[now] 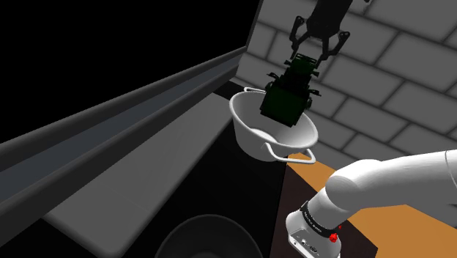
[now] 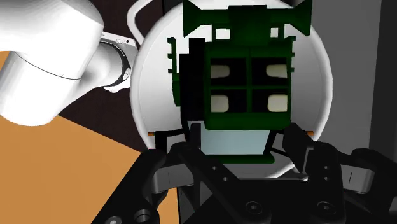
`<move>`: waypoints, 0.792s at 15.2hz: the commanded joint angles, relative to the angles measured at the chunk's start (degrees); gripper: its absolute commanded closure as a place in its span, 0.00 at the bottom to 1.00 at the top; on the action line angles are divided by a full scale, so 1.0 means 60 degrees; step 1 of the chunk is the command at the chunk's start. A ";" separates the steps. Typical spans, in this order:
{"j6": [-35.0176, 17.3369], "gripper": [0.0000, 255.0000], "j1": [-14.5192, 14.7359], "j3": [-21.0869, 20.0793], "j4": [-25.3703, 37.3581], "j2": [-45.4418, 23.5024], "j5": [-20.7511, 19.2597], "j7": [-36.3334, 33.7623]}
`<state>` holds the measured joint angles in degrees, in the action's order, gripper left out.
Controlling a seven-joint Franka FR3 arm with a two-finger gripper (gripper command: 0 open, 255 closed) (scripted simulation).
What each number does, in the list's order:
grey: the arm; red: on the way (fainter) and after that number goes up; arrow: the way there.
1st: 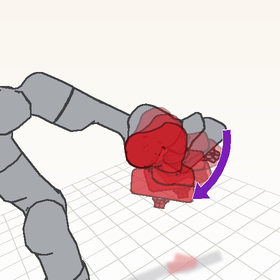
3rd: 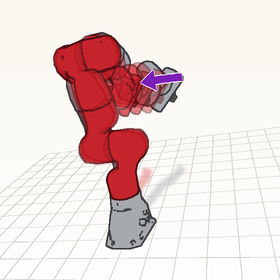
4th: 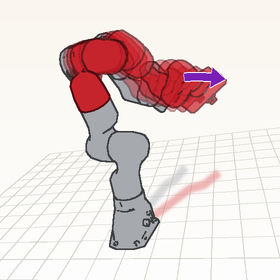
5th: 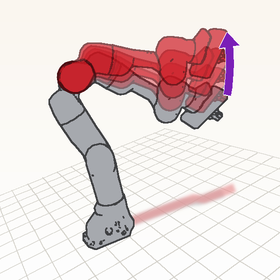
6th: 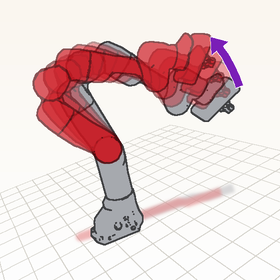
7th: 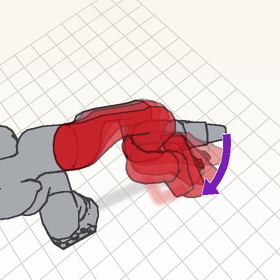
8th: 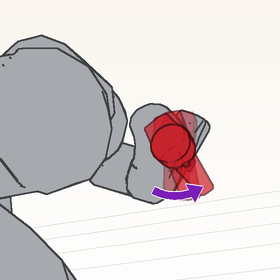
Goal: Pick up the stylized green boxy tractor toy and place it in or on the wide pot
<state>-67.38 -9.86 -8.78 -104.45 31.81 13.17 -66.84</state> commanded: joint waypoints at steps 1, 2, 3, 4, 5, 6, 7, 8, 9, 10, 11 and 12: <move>0.0142 1.00 0.0091 -0.0317 0.0130 0.0125 0.0261 -0.0493; 0.0165 1.00 0.0137 -0.0491 0.0152 0.0181 0.0395 -0.0737; 0.0186 1.00 0.0182 -0.0667 0.0184 0.0227 0.0530 -0.0984; 0.0204 1.00 0.0225 -0.0845 0.0226 0.0263 0.0665 -0.1232; 0.0226 1.00 0.0285 -0.1116 0.0307 0.0300 0.0865 -0.1604; 0.0110 1.00 0.0289 -0.1122 0.0103 0.0384 0.0872 -0.1567; -0.0006 1.00 0.0295 -0.1127 -0.0097 0.0466 0.0879 -0.1531; -0.0122 1.00 0.0300 -0.1134 -0.0295 0.0546 0.0886 -0.1496; -0.0236 1.00 0.0306 -0.1141 -0.0489 0.0624 0.0894 -0.1462; -0.0350 1.00 0.0311 -0.1149 -0.0681 0.0700 0.0903 -0.1428; -0.0464 1.00 0.0317 -0.1158 -0.0871 0.0774 0.0912 -0.1395; -0.0577 1.00 0.0323 -0.1167 -0.1058 0.0846 0.0921 -0.1363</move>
<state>-69.96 -7.95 -15.68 -109.61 36.44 18.61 -75.20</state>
